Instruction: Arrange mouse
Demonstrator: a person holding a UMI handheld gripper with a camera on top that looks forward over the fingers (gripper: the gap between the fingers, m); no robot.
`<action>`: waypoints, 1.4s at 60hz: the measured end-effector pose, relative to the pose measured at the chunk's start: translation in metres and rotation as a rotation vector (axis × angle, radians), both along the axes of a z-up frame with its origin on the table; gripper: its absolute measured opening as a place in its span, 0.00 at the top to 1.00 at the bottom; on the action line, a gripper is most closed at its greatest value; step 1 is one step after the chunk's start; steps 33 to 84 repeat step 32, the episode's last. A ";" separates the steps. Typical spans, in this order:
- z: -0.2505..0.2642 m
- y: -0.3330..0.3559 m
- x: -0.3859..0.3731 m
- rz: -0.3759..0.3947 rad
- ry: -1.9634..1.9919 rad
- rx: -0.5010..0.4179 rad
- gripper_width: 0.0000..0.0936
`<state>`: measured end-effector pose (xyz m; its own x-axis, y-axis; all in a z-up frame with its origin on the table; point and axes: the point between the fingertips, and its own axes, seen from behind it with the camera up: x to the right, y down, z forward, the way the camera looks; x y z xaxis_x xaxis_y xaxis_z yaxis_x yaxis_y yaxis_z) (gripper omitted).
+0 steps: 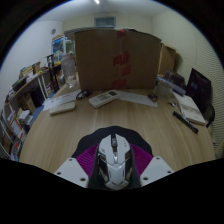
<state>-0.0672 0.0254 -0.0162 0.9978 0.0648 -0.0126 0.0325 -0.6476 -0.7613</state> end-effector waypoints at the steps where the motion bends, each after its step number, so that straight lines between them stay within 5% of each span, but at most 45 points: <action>1: 0.000 0.000 0.000 0.002 0.005 -0.006 0.42; 2: 0.001 -0.001 -0.001 0.005 0.011 -0.016 0.33; 4: 0.001 -0.004 -0.003 0.016 0.027 -0.041 0.33; 9: 0.010 -0.017 0.000 -0.013 0.044 -0.075 0.03; 12: 0.024 -0.027 0.001 -0.040 0.039 -0.062 0.10; 32: 0.102 -0.173 -0.051 -0.179 0.001 -0.046 0.09; 84: 0.102 -0.173 -0.051 -0.179 0.001 -0.046 0.09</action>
